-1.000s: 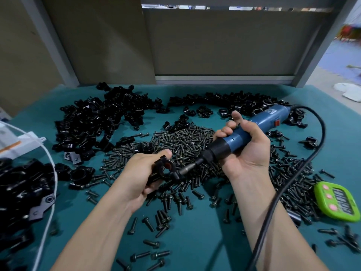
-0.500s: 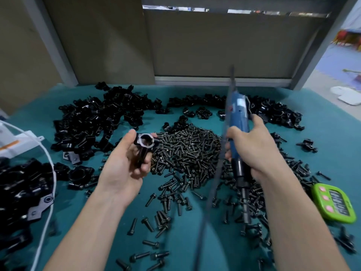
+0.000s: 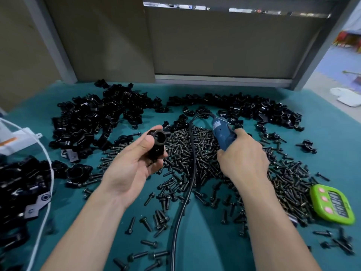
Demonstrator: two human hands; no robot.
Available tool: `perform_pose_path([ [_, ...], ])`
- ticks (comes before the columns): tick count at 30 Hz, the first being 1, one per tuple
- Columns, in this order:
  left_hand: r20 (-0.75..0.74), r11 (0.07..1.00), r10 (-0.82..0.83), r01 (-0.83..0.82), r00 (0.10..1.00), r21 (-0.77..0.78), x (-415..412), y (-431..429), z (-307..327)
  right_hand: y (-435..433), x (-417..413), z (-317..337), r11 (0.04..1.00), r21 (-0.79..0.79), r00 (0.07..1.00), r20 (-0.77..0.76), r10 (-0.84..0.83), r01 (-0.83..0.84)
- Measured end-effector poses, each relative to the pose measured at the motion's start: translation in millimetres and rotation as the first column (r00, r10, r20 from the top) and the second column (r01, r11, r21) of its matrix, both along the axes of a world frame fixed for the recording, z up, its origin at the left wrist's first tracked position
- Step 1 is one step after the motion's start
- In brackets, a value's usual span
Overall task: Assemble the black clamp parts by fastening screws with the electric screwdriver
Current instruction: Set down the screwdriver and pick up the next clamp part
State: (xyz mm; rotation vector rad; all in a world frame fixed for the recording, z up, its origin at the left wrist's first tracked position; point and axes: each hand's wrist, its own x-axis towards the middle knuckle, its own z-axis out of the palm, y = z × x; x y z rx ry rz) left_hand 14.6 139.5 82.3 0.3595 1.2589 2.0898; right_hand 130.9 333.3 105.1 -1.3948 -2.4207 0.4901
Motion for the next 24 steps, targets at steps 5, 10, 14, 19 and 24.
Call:
perform_pose_path([
  [5,0.040,0.996,-0.030,0.033,0.999,-0.085,2.7,2.8,0.7,-3.1,7.9,24.4,0.990,0.073,0.988,-0.090,0.129,-0.122],
  [10,0.052,0.991,-0.058,0.064,0.997,-0.117,4.9,3.2,2.7,-25.5,13.0,15.1,0.935,0.062,0.927,0.174,0.333,-0.348],
  [14,0.092,0.998,-0.024,0.029,0.996,-0.058,5.4,4.5,2.5,-33.1,9.7,4.9,0.893,0.133,0.886,0.257,0.387,-0.429],
  [19,0.082,0.999,0.023,-0.021,0.996,-0.025,1.9,4.8,0.6,-38.5,8.6,2.9,0.858,0.129,0.847,0.284,0.449,-0.498],
  [24,0.043,0.991,0.088,-0.083,0.995,-0.105,3.9,8.4,-4.6,-38.6,11.9,7.6,0.858,0.076,0.837,0.282,0.470,-0.508],
])
